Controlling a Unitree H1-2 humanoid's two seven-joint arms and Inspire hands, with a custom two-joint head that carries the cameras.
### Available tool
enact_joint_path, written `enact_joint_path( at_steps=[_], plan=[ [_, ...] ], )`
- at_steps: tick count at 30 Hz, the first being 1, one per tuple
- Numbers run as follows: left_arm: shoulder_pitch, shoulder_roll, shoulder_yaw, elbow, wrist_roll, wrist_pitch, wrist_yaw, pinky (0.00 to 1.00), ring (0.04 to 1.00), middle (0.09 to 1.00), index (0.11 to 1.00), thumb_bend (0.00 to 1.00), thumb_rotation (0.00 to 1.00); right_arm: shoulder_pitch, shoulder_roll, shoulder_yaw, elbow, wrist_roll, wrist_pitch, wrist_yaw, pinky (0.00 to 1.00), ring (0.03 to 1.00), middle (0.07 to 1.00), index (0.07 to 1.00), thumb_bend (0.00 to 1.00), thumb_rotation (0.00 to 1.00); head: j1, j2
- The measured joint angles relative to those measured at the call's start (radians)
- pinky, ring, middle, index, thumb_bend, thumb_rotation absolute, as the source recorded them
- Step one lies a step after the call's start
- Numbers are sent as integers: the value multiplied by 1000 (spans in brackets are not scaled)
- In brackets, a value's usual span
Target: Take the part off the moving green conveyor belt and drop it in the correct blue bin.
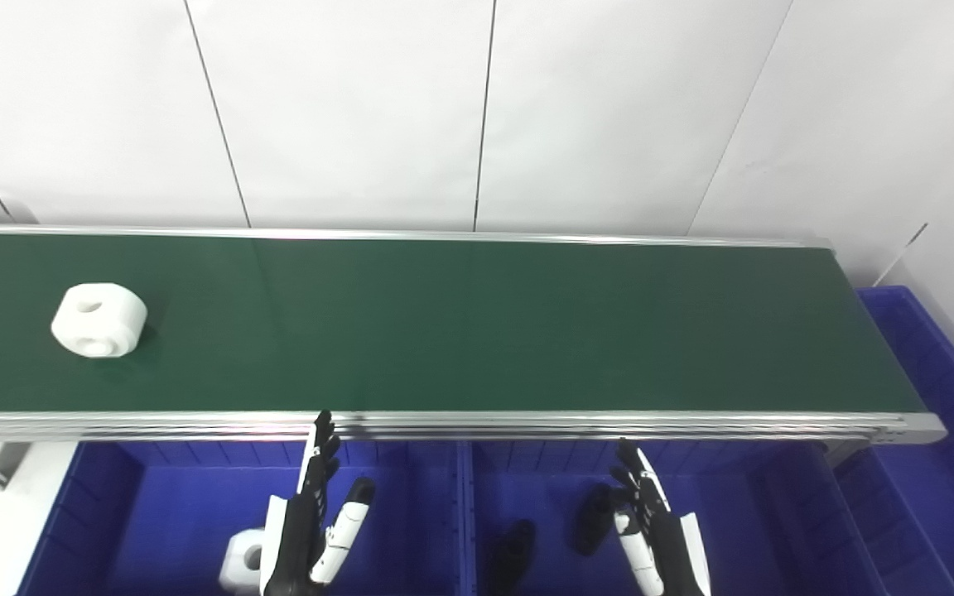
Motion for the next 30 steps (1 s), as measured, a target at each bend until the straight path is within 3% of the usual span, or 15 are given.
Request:
enact_joint_path(
  at_steps=[7,12,18,25,30],
  plan=[
    [0,0,0,0,1,0,0,931,960,1000,1000,569,893,0,-4,5,5,1,0,6,856,901,941,948,856,979,9,9],
    [1,0,-2,-10,1,9,-1,940,957,998,1000,574,877,3,-5,4,-24,-1,0,7,862,896,936,945,852,978,11,57],
    [5,0,-5,-31,6,12,-2,981,978,1000,1000,573,920,4,-10,4,-52,-1,2,20,867,900,942,952,868,984,20,67],
    [4,0,-7,-24,12,7,-2,1000,990,1000,1000,542,938,6,-20,1,-53,4,15,33,867,898,943,956,868,994,55,54],
    [-1,1,-7,22,17,-20,8,995,992,1000,1000,515,893,3,-40,-5,-29,40,13,49,898,910,954,972,861,1000,130,3]
  ],
)
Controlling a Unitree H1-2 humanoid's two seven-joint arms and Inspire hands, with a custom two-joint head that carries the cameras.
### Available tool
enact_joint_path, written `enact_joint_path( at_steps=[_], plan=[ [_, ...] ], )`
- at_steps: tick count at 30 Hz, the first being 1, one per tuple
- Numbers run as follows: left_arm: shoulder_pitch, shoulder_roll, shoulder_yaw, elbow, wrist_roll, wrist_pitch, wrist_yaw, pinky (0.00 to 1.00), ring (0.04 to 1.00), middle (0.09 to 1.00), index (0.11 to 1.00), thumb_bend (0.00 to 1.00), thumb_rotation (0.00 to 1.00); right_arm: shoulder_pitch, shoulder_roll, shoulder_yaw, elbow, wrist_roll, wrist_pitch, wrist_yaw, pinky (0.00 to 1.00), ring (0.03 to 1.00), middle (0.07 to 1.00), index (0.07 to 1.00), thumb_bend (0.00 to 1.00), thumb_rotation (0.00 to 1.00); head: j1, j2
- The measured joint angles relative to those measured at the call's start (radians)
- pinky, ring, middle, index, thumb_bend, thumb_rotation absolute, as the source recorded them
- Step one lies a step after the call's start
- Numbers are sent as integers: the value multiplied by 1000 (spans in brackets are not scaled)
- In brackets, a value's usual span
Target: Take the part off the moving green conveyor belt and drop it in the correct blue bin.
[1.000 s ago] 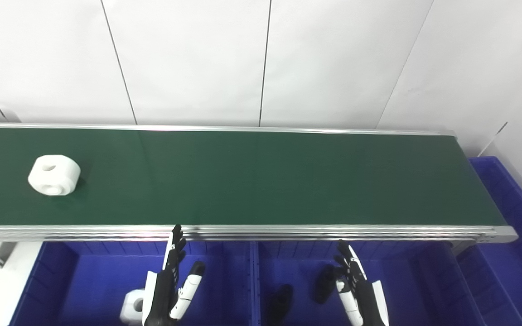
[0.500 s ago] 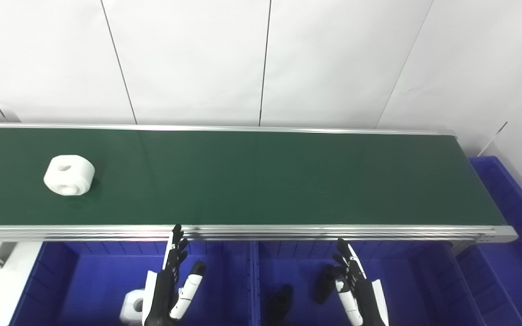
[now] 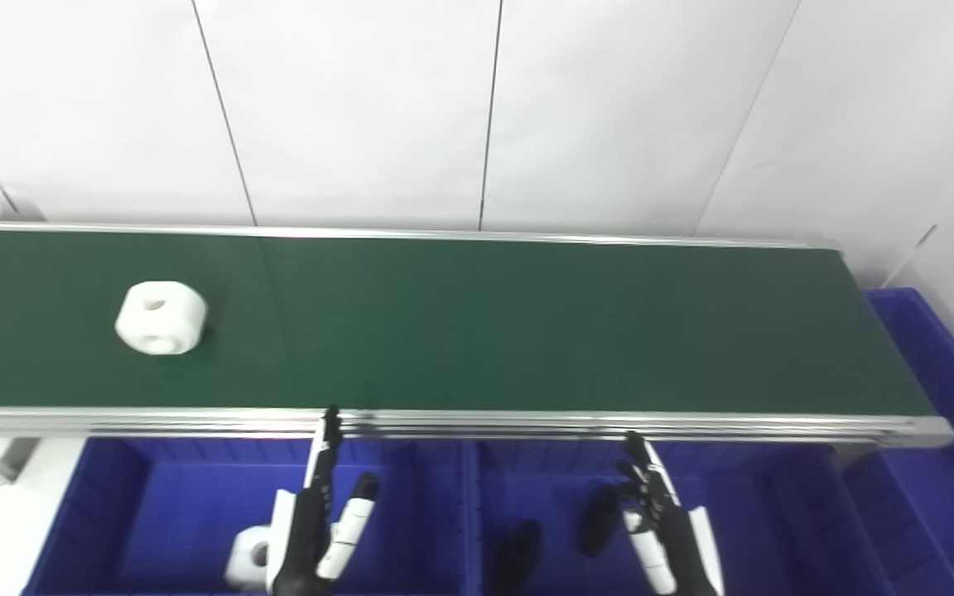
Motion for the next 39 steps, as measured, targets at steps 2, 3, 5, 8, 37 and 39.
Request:
enact_joint_path(
  at_steps=[2,3,5,8,37,39],
  plan=[
    [-4,1,0,21,9,-14,13,994,991,1000,1000,506,875,-1,-8,-4,26,9,-5,2,900,913,958,977,851,1000,20,-20],
    [-6,1,0,28,12,-16,15,990,990,998,1000,502,869,-1,-12,-5,36,12,-12,5,903,915,960,979,844,1000,22,-23],
    [-9,1,0,44,21,-17,16,974,982,992,1000,505,857,-2,-22,-5,58,17,-19,8,904,914,958,979,846,1000,34,-42],
    [-12,1,0,54,32,-19,27,953,975,993,1000,493,849,-3,-31,-9,74,24,-23,8,909,916,955,976,836,1000,48,-71],
    [-25,69,-162,-141,134,-106,147,752,903,948,979,642,749,-46,-57,11,171,40,-28,-8,919,929,968,983,790,1000,94,-141],
    [-49,87,-201,-205,231,-108,187,716,875,923,959,764,614,-48,-56,18,171,42,-28,-7,912,928,966,981,808,1000,92,-137]
  ],
)
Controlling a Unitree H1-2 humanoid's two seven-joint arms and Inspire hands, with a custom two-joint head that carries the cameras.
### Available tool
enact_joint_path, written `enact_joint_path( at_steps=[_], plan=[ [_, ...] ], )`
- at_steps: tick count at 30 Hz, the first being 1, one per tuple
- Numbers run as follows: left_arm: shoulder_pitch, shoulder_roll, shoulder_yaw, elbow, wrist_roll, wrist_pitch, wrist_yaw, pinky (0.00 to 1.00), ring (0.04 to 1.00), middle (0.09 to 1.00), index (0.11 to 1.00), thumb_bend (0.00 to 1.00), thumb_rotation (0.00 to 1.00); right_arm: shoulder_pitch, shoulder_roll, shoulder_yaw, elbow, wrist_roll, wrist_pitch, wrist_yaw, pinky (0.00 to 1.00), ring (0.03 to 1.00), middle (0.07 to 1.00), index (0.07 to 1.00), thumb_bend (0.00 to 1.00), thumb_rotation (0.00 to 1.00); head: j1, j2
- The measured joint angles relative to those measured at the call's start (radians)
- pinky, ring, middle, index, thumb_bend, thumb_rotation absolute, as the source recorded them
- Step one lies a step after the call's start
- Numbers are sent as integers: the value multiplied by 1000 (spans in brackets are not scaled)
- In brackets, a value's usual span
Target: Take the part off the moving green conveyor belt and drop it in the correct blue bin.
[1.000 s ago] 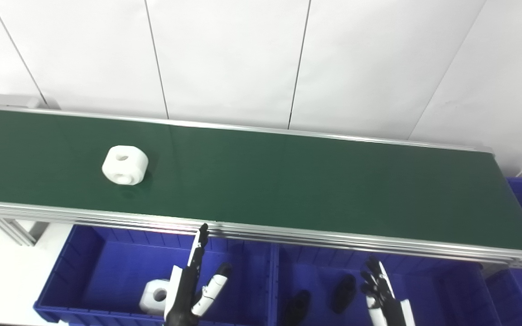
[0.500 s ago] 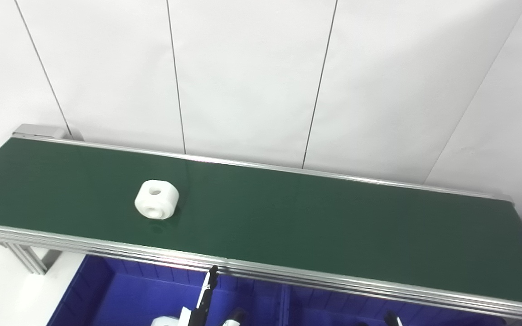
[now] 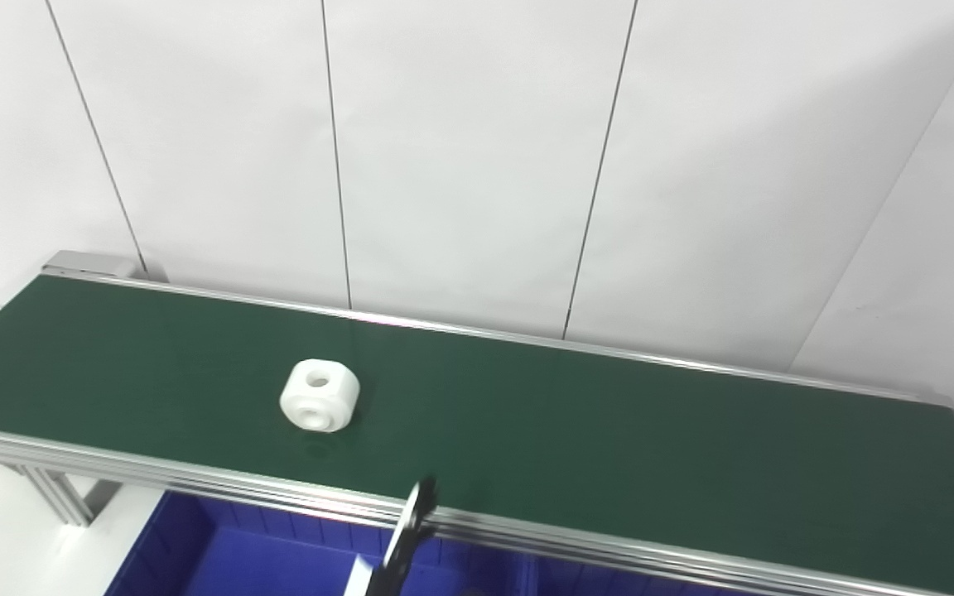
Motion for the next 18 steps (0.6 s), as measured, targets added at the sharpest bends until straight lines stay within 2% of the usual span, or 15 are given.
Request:
enact_joint_path(
  at_steps=[2,3,6,8,9,10,11,14,18],
  plan=[
    [-38,7,-1,-44,61,-6,5,701,857,902,919,834,517,0,2,4,0,4,0,2,910,925,967,983,826,1000,-2,5],
    [-61,7,13,-60,75,-6,-2,655,831,881,875,868,505,0,2,5,0,4,0,2,908,923,968,986,833,1000,-3,6],
    [-145,15,82,-81,124,16,-22,624,813,863,841,909,509,1,2,9,0,1,0,1,908,921,968,986,832,1000,-8,8],
    [-207,36,118,-82,146,47,-54,666,831,876,844,909,496,0,2,11,0,-3,0,0,901,922,969,986,834,1000,-9,9],
    [-237,51,132,-79,153,63,-74,713,848,889,854,898,491,0,2,13,0,-4,-1,-1,899,923,968,985,836,1000,-12,11],
    [-268,65,145,-73,157,75,-96,811,878,914,877,874,493,0,2,14,0,-5,-1,-2,891,924,966,981,845,1000,-15,14],
    [-297,78,155,-68,159,94,-113,851,893,925,887,861,492,0,2,15,0,-5,-1,-2,888,924,965,980,848,1000,-15,14],
    [-377,118,162,-48,192,163,-191,917,930,957,919,823,492,1,3,16,-1,-3,-1,-3,877,924,963,978,842,1000,-21,17],
    [-448,154,157,3,230,214,-270,981,945,970,928,836,469,0,5,22,-1,-3,-1,-2,860,925,963,974,810,1000,-23,20]
  ],
)
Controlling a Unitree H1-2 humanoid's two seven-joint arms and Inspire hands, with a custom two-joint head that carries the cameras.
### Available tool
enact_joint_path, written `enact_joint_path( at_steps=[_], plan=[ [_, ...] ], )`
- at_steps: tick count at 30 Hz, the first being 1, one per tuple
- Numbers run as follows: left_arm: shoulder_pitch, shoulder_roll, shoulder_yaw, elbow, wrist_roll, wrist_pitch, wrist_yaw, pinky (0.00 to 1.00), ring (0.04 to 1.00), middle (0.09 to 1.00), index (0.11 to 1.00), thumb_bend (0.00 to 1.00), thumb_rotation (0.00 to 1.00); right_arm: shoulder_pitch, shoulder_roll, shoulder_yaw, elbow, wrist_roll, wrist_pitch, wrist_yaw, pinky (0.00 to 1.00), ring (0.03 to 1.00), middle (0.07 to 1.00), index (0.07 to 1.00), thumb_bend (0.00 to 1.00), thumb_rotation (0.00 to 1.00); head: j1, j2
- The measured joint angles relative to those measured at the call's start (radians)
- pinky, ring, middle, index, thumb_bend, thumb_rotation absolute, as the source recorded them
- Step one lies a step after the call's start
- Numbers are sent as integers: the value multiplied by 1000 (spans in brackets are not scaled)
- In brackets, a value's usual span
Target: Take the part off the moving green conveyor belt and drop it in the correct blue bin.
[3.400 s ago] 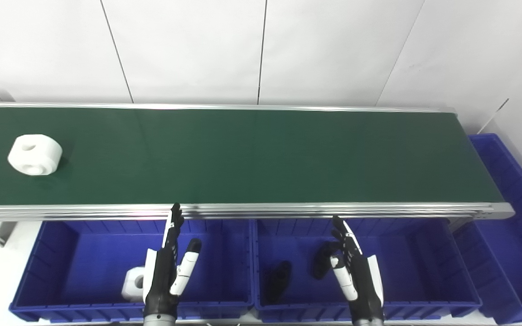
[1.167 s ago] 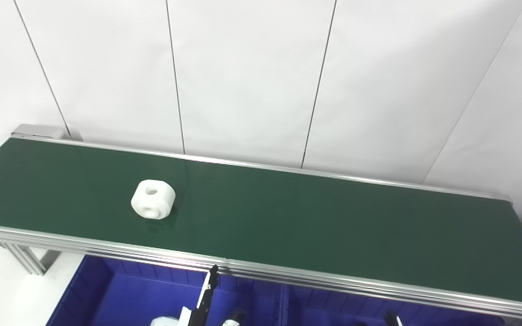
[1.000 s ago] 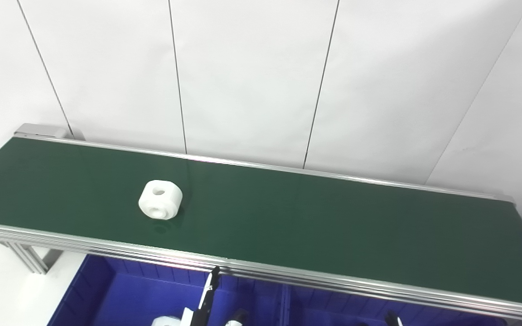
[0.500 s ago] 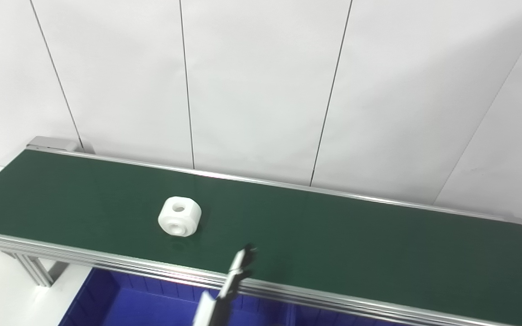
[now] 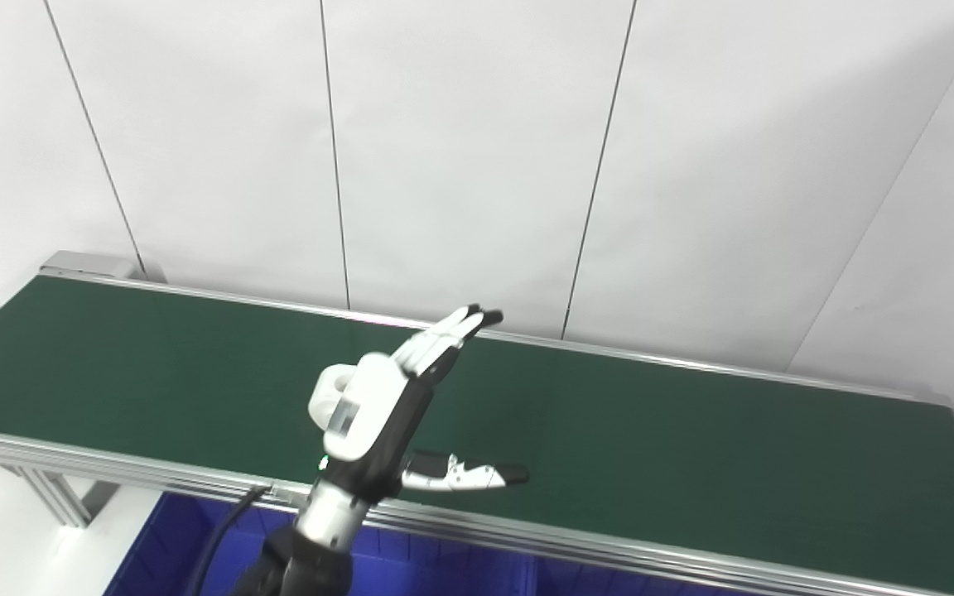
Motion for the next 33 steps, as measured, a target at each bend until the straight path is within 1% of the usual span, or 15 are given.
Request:
enact_joint_path(
  at_steps=[1,4,6,8,11,12,15,20,23,25,28,31,33],
  plan=[
    [-28,12,0,23,12,10,-13,972,937,965,921,886,445,-1,1,2,0,0,0,1,857,926,963,974,802,997,-3,3],
    [-115,40,-10,126,54,18,-24,955,929,965,924,931,430,-1,2,5,-4,5,0,6,857,929,966,974,814,987,-6,6],
    [-162,53,-18,189,75,27,-23,938,922,957,922,971,382,-1,3,5,-8,9,0,8,865,931,965,971,822,985,-8,9],
    [-206,59,-38,262,88,28,-20,922,916,948,911,996,344,-1,3,5,-9,9,0,8,879,933,966,970,824,984,-9,11],
    [-247,60,-59,354,105,25,-4,911,908,938,908,1000,320,0,6,6,-11,9,0,9,887,927,962,967,851,985,-12,14],
    [-265,60,-66,401,106,24,2,914,910,939,909,1000,321,0,7,6,-11,9,0,9,890,926,961,968,858,984,-12,14],
    [-305,64,-70,508,105,29,10,908,906,936,913,996,294,0,12,6,-14,9,0,11,888,917,956,967,875,981,-17,20],
    [-361,71,-97,633,105,32,23,905,909,938,921,992,288,0,17,6,-19,8,0,16,880,910,955,966,877,981,-21,26],
    [-392,72,-115,695,103,31,26,919,917,946,928,971,289,0,22,6,-21,7,0,20,886,918,956,966,883,975,-25,31],
    [-413,74,-128,742,96,30,18,923,918,944,927,968,294,0,24,6,-22,7,0,24,888,922,959,968,877,974,-25,31],
    [-442,78,-150,813,76,26,-15,912,916,940,922,977,307,1,24,6,-28,5,0,27,879,922,961,969,867,976,-28,37],
    [-456,84,-166,846,65,25,-42,909,920,939,921,977,314,2,25,6,-36,-2,0,26,871,917,958,968,877,980,-32,43],
    [-471,88,-186,877,56,20,-66,890,912,932,915,993,338,3,27,6,-42,-10,0,26,870,916,956,968,895,982,-34,49]
  ],
)
